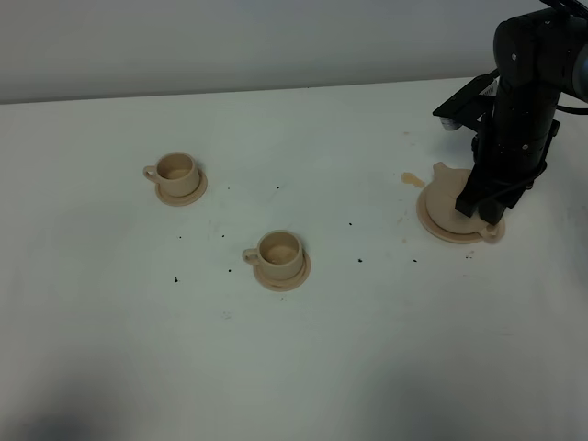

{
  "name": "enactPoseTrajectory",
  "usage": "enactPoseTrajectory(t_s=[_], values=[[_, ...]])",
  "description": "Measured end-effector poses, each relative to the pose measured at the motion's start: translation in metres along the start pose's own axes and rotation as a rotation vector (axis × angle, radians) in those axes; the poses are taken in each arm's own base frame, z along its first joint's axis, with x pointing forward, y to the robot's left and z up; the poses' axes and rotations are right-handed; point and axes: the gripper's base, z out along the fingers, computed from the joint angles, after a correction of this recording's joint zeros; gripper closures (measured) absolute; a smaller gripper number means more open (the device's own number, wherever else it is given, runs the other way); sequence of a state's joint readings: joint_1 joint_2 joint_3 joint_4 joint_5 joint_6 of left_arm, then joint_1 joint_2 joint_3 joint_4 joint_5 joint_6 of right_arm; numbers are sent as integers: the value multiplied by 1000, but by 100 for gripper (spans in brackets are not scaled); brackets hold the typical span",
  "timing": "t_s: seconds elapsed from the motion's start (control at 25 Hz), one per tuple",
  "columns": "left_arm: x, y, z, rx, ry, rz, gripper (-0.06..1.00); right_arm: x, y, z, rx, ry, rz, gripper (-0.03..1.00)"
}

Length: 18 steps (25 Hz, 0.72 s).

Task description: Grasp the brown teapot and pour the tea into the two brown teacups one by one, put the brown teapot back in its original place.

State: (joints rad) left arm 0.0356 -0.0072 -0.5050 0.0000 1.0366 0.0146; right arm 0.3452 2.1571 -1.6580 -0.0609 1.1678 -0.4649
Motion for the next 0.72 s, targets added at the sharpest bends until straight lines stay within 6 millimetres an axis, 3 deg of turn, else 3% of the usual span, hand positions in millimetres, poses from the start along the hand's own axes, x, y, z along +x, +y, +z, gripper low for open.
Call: enactPoseTrajectory(t_s=[0.2, 0.56, 0.72], values=[[0, 0, 0, 0, 0, 0, 57, 0, 0, 8, -12, 24, -4, 61], [0, 0, 0, 0, 0, 0, 57, -5, -3, -1, 20, 11, -17, 61], [0, 0, 0, 0, 0, 0, 57, -5, -3, 9, 1, 49, -22, 61]])
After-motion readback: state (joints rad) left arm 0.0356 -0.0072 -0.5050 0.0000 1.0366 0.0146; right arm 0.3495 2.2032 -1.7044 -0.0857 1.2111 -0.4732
